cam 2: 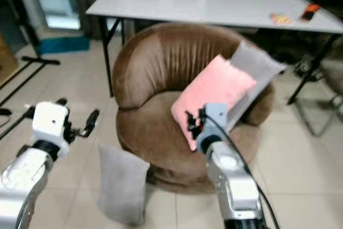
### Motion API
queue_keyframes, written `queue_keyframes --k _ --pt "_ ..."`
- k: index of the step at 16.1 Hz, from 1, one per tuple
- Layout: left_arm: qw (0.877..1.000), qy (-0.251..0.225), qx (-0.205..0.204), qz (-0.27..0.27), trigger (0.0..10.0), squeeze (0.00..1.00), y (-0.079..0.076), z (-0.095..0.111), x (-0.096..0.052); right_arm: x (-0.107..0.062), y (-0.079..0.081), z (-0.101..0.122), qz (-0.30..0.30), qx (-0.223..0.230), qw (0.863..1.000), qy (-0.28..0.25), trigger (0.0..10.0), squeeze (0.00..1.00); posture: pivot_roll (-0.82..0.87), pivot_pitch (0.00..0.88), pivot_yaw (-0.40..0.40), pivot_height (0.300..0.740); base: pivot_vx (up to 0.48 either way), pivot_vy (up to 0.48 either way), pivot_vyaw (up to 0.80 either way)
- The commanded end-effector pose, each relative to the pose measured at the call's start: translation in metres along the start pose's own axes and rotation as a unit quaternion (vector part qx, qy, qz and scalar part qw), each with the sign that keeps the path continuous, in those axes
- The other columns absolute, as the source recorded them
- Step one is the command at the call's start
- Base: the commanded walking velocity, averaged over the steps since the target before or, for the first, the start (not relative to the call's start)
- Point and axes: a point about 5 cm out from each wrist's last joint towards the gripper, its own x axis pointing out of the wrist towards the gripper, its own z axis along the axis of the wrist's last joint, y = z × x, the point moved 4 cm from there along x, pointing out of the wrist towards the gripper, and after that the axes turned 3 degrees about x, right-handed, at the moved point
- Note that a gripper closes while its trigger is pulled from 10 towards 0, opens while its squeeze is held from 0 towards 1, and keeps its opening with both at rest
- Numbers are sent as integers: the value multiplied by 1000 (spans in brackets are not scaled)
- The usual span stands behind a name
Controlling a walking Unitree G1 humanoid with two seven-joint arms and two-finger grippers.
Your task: Move the pillow to the sofa from floor
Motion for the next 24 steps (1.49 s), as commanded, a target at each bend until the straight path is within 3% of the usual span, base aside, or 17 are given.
queue_keyframes --k 1,4,7,14,24 --pt "1000 -9 -2 4 10000 0 1 4 2 0 -6 7 -9 -8 1000 -10 10000 0 -55 0 -16 740 0 0 0" --pt "1000 -14 -10 10 10000 0 2 5 4 1 -4 9 -2 -24 1000 -16 10000 0 -48 0 -24 740 0 0 0" --pt "1000 -15 -16 12 10000 0 2 5 2 3 -6 10 -17 -12 1000 -18 10000 0 -39 0 -32 740 284 0 0" --pt "1000 -13 -14 11 10000 0 2 5 1 4 -9 13 -29 -31 999 -25 10000 0 -35 0 -36 740 295 0 756" --pt "1000 -14 -9 2 10000 0 1 3 -2 1 -21 15 -69 -67 995 -37 10000 0 -37 0 -39 740 205 0 0"
